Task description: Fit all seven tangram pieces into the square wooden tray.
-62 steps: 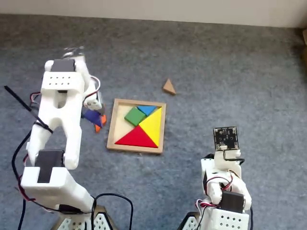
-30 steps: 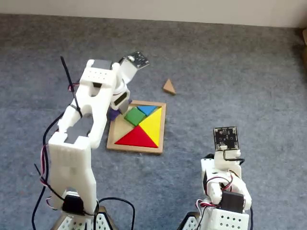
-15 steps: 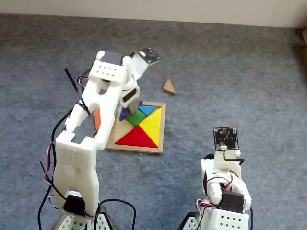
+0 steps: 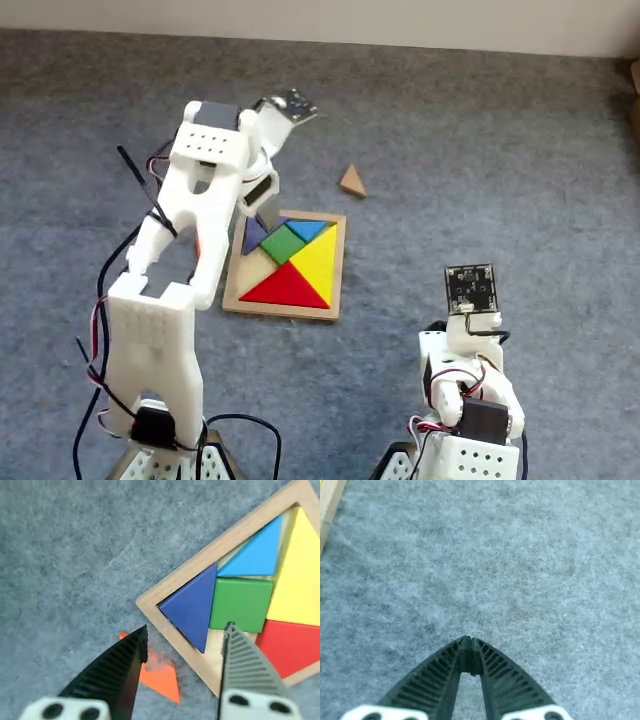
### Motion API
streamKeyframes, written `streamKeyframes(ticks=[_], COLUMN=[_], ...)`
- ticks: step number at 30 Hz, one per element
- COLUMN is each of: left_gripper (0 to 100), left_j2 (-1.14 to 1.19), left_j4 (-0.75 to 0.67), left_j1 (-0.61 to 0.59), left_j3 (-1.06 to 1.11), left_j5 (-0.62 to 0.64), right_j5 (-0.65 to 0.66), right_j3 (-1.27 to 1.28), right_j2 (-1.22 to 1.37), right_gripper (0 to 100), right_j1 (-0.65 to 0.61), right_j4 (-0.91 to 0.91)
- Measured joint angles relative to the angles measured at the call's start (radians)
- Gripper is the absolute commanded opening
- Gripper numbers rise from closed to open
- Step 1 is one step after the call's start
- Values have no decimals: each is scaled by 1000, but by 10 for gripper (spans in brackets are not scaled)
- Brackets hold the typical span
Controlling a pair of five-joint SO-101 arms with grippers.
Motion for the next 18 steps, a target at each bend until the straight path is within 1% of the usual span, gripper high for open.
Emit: streamKeyframes(ticks=[3, 10, 12, 16, 18], left_gripper=[189, 194, 194, 200, 237], left_j2=[2, 2, 2, 2, 2], left_j4=[0, 0, 0, 0, -5], left_j1=[-5, -3, -3, 12, 48], left_j3=[-2, -6, -26, -106, -117], left_j5=[23, 40, 89, 227, 279], right_j5=[0, 0, 0, 0, 0], right_j3=[0, 0, 0, 0, 0], right_j2=[0, 0, 0, 0, 0], right_gripper=[5, 5, 5, 5, 5], right_j1=[0, 0, 0, 0, 0], right_j4=[0, 0, 0, 0, 0])
